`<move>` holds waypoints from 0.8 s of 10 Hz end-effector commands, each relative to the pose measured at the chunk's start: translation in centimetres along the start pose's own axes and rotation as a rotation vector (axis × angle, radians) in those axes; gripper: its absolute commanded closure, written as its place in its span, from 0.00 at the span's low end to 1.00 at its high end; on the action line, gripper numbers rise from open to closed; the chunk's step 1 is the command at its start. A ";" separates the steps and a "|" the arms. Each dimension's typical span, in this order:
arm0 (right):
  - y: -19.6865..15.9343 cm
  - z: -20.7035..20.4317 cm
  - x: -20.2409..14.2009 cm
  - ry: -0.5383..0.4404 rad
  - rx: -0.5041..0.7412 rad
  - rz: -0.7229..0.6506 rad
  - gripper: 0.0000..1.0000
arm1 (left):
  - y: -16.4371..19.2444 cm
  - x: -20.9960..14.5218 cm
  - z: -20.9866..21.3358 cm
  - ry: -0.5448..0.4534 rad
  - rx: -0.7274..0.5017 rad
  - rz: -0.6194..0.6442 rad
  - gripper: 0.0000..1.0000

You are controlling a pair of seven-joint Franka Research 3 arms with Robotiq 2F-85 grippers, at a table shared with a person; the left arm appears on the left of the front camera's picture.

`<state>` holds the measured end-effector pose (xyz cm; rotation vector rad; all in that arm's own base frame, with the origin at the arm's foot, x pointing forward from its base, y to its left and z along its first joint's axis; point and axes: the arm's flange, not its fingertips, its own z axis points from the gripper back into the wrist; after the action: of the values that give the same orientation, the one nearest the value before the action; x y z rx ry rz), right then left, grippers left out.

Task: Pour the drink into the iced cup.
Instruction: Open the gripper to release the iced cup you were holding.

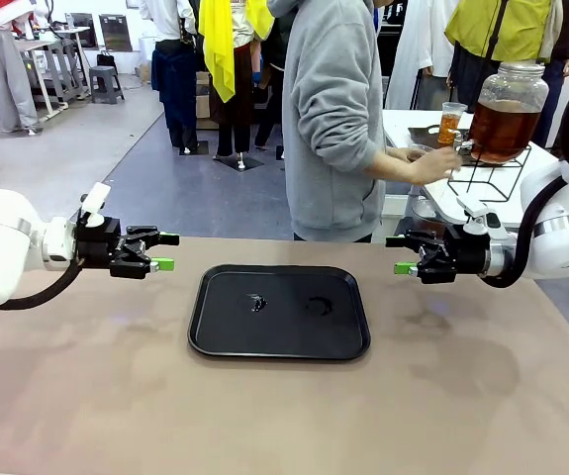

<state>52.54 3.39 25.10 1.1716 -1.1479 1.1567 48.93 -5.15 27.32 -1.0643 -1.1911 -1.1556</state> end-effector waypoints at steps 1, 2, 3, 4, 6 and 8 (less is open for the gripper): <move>0.0 -0.1 0.3 0.002 0.001 -0.006 0.00 | 0.0 0.2 -0.1 0.000 -0.001 0.002 0.00; 0.0 -0.1 0.3 0.002 0.001 -0.006 0.00 | 0.0 0.2 -0.1 0.000 -0.001 0.002 0.00; 0.0 -0.1 0.3 0.002 0.001 -0.006 0.00 | 0.0 0.2 -0.1 0.000 -0.001 0.002 0.00; 0.0 -0.1 0.3 0.002 0.001 -0.006 0.00 | 0.0 0.2 -0.1 0.000 -0.001 0.002 0.00; 0.0 -0.1 0.3 0.002 0.001 -0.006 0.00 | 0.0 0.2 -0.1 0.000 -0.001 0.002 0.00; 0.0 -0.1 0.3 0.002 0.001 -0.006 0.00 | 0.0 0.2 -0.1 0.000 -0.001 0.002 0.00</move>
<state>52.54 3.39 25.10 1.1716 -1.1479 1.1567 48.93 -5.15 27.32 -1.0643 -1.1911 -1.1556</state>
